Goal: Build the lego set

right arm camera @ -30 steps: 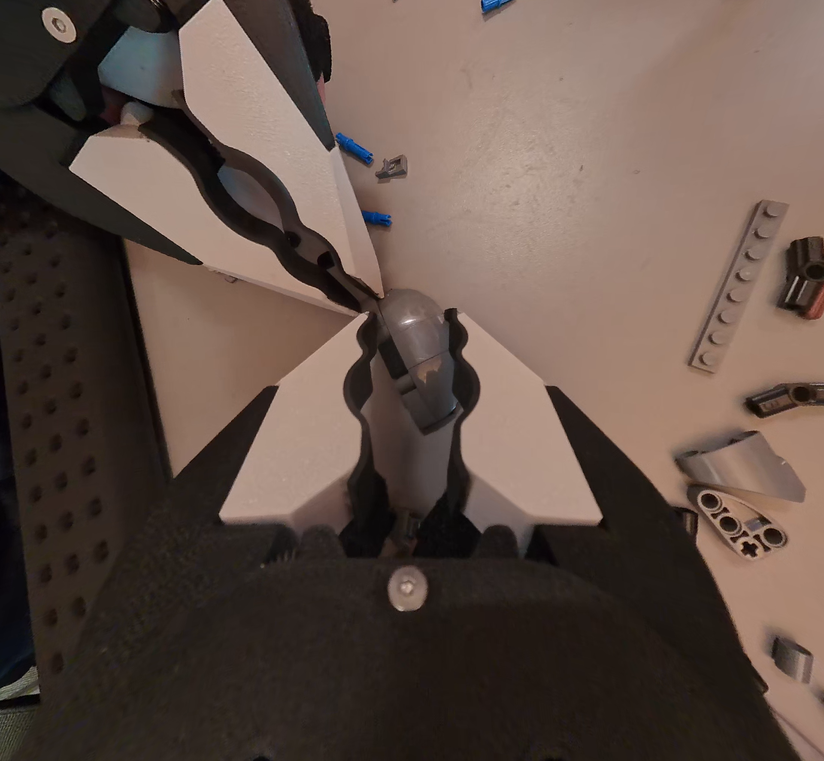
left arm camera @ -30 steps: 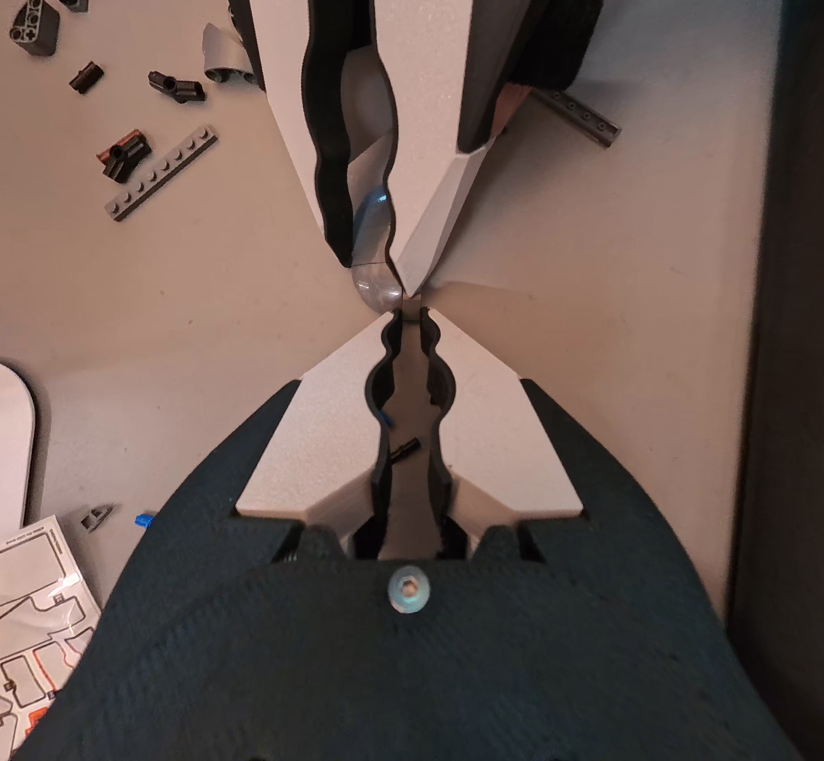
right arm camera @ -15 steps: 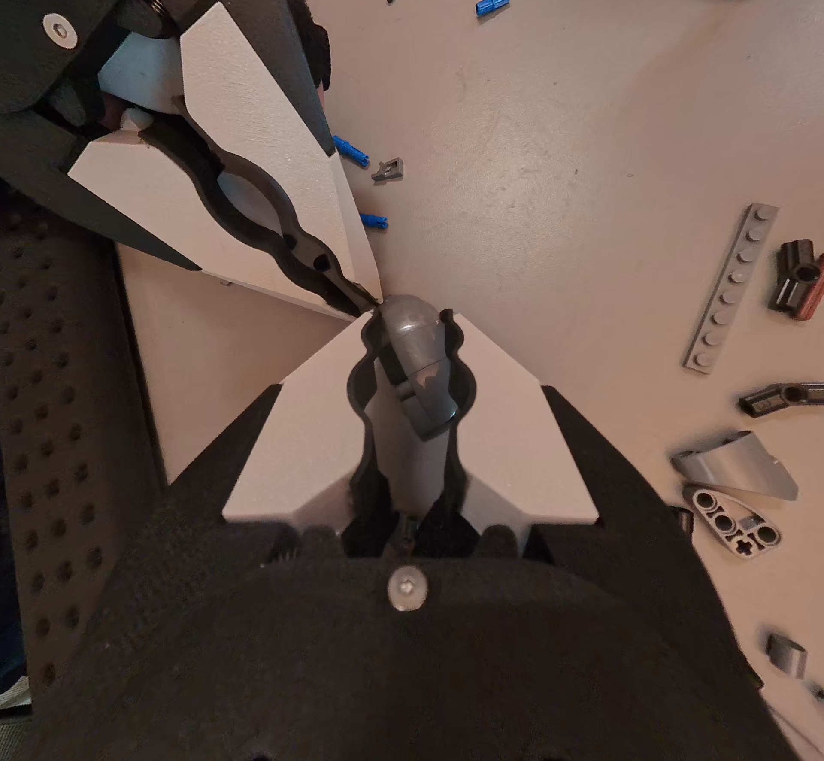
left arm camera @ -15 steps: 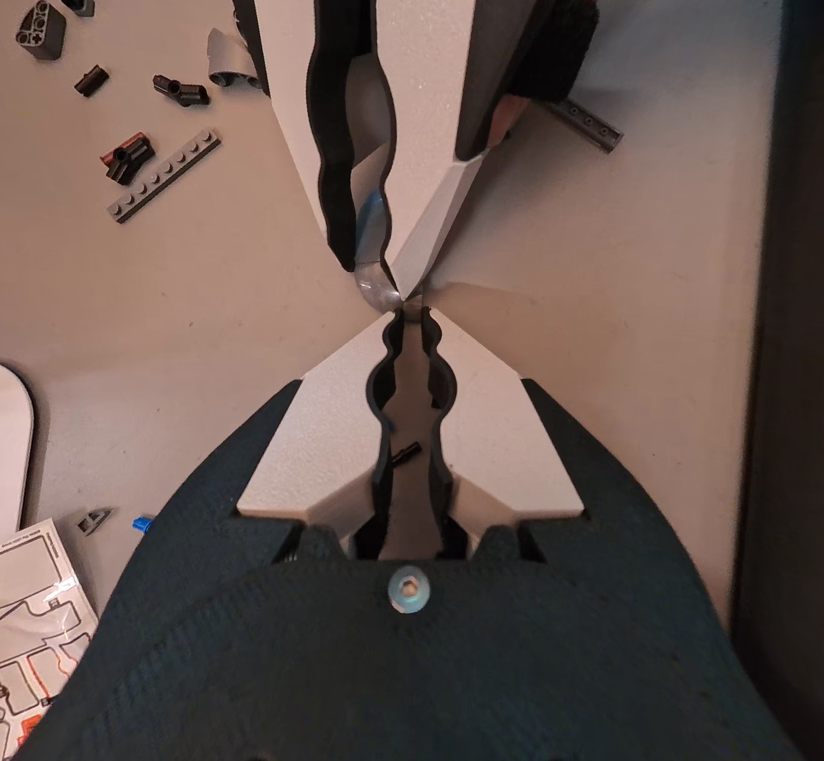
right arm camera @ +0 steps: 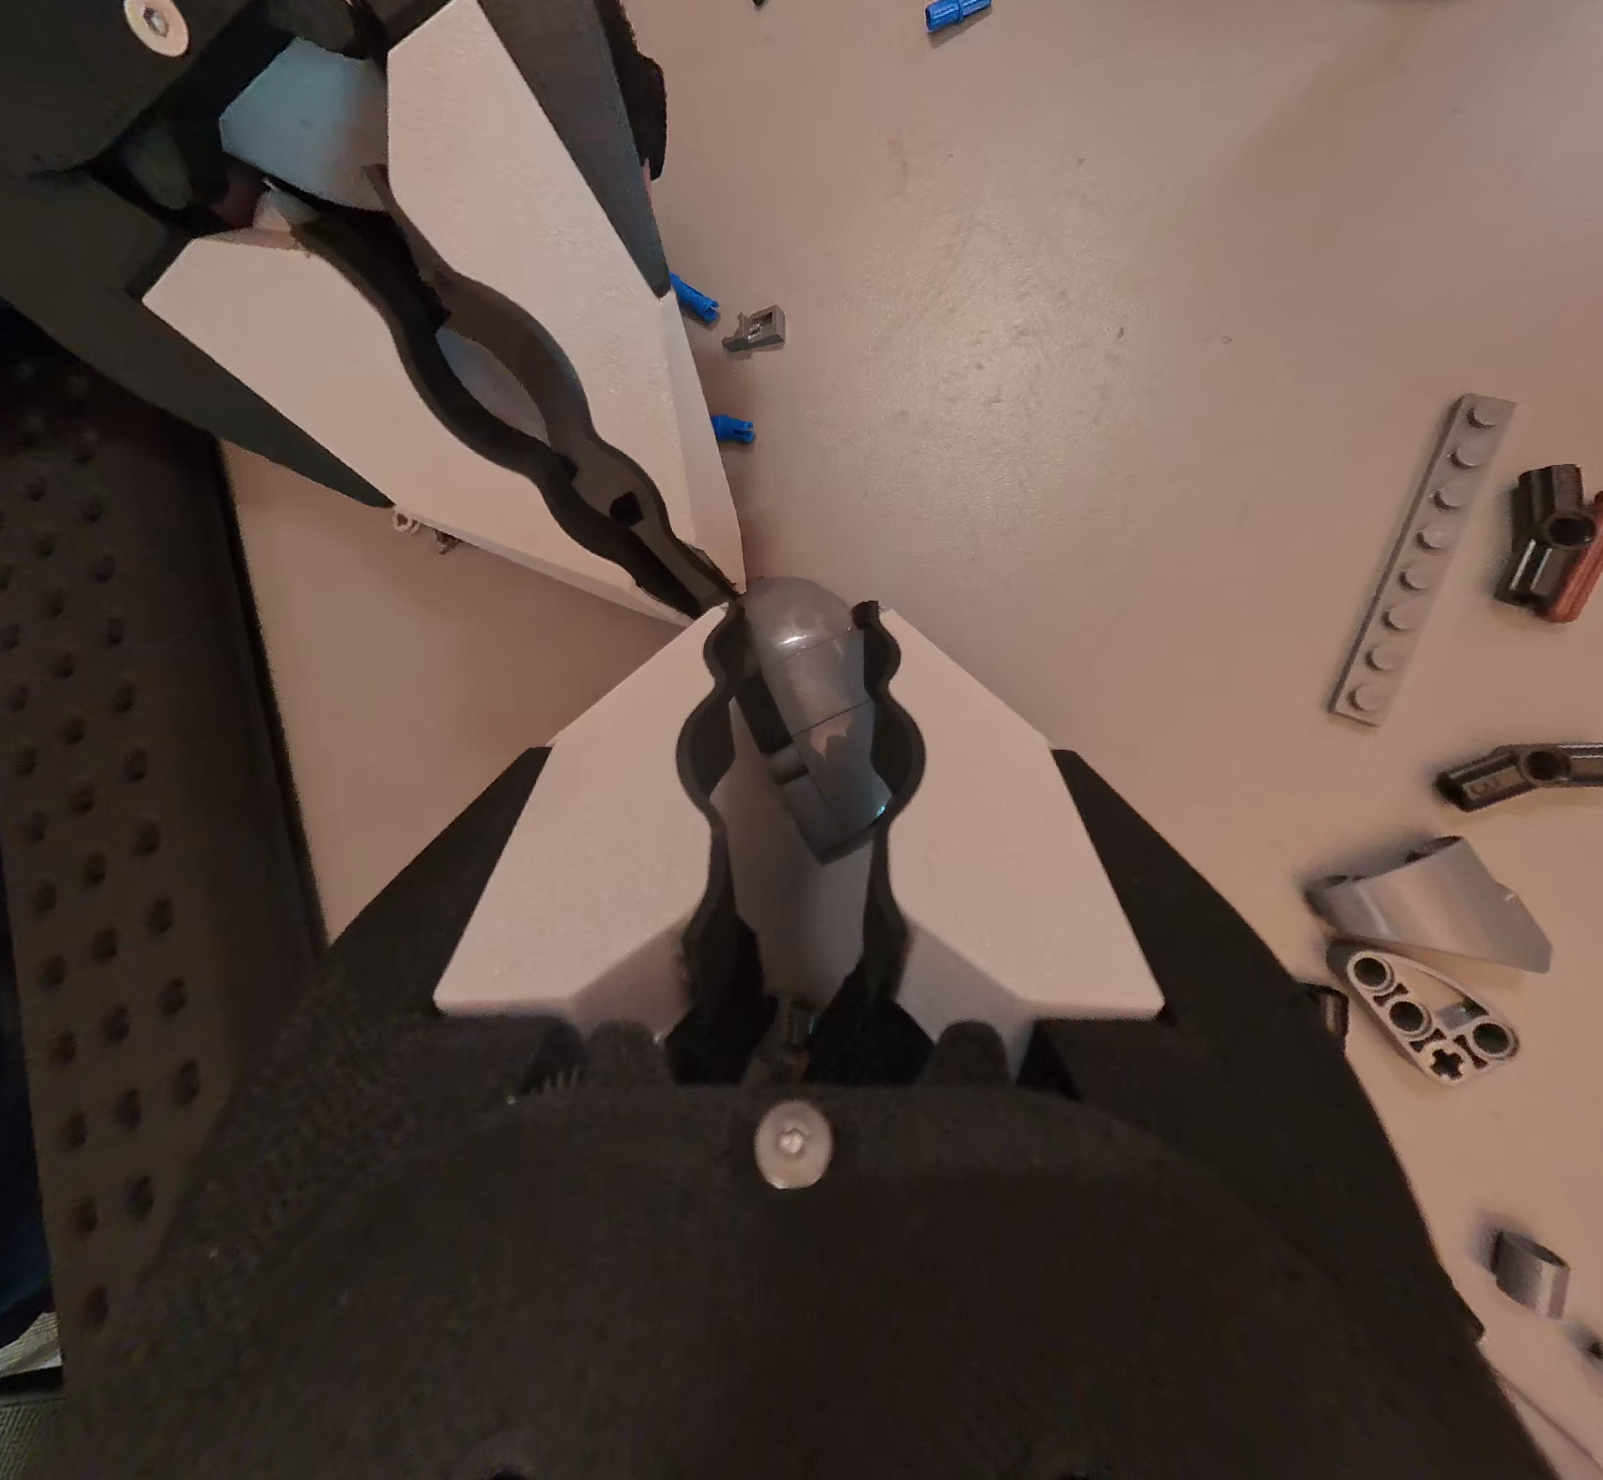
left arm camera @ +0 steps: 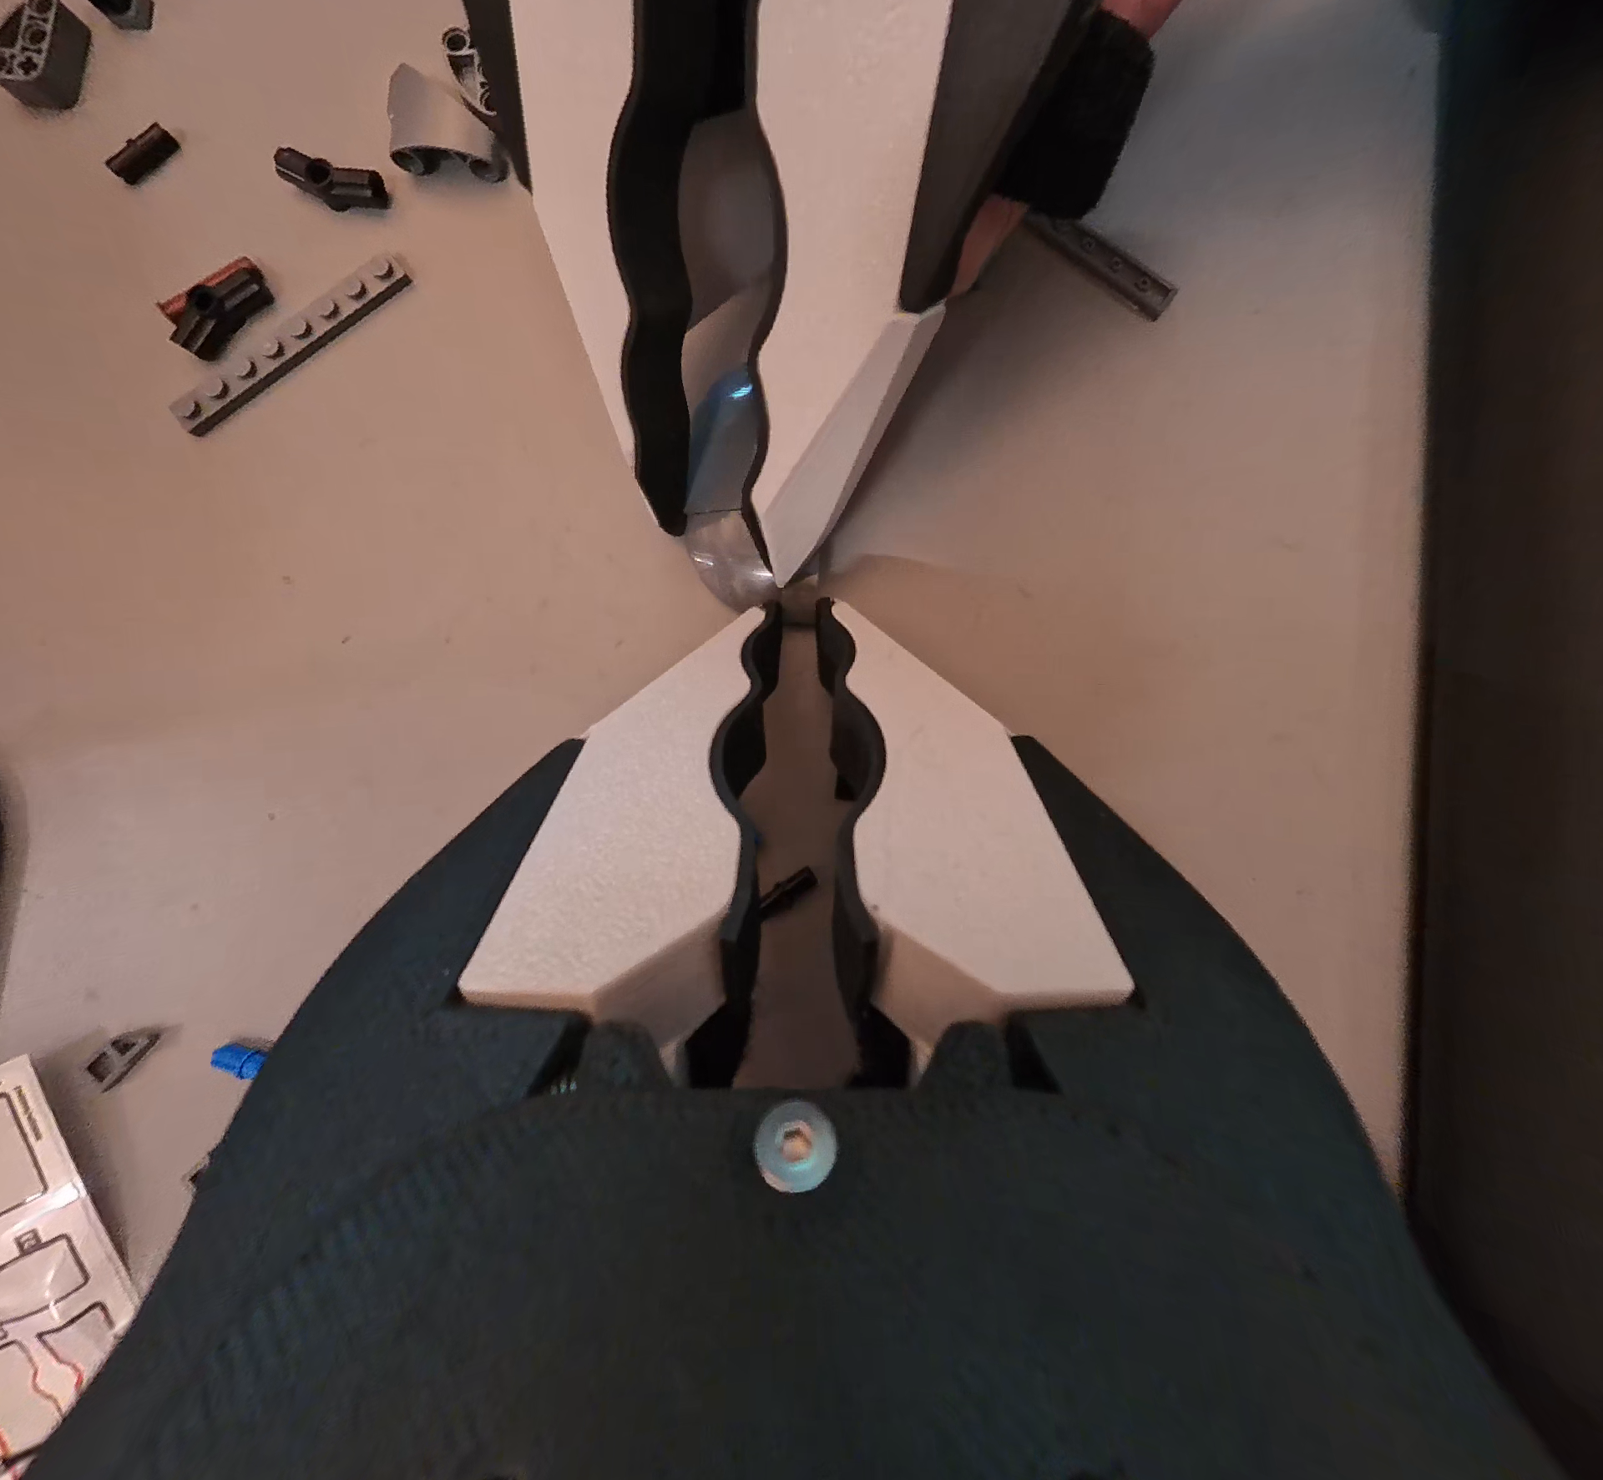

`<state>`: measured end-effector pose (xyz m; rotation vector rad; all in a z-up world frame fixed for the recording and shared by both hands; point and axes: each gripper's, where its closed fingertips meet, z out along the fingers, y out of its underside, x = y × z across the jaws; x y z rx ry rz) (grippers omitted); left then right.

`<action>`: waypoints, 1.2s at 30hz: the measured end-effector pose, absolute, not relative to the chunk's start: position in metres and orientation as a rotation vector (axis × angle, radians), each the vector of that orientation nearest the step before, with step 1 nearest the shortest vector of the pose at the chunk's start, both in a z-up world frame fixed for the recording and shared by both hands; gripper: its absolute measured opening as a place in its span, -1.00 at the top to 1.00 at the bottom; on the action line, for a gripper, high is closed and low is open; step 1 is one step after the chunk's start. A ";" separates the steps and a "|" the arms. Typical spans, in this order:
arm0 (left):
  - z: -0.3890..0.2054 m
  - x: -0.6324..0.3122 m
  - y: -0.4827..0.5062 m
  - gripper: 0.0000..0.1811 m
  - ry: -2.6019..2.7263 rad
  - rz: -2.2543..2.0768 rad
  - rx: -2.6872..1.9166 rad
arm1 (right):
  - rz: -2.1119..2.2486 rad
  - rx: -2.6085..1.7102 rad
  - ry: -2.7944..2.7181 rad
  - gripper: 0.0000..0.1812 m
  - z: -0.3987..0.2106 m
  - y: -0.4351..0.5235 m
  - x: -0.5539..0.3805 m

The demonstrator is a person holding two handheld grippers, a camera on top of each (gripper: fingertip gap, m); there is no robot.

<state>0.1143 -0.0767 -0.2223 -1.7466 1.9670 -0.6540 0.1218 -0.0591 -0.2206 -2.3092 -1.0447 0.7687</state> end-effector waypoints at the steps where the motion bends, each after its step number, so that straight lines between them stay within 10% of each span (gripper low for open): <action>1: -0.222 0.114 -0.077 0.94 1.973 -0.656 -1.737 | 0.771 -2.309 -1.046 0.71 -0.221 -0.059 0.122; 36: -0.227 0.095 -0.052 1.00 1.890 -0.640 -1.875 | 0.800 -2.307 -1.059 0.71 -0.221 -0.062 0.119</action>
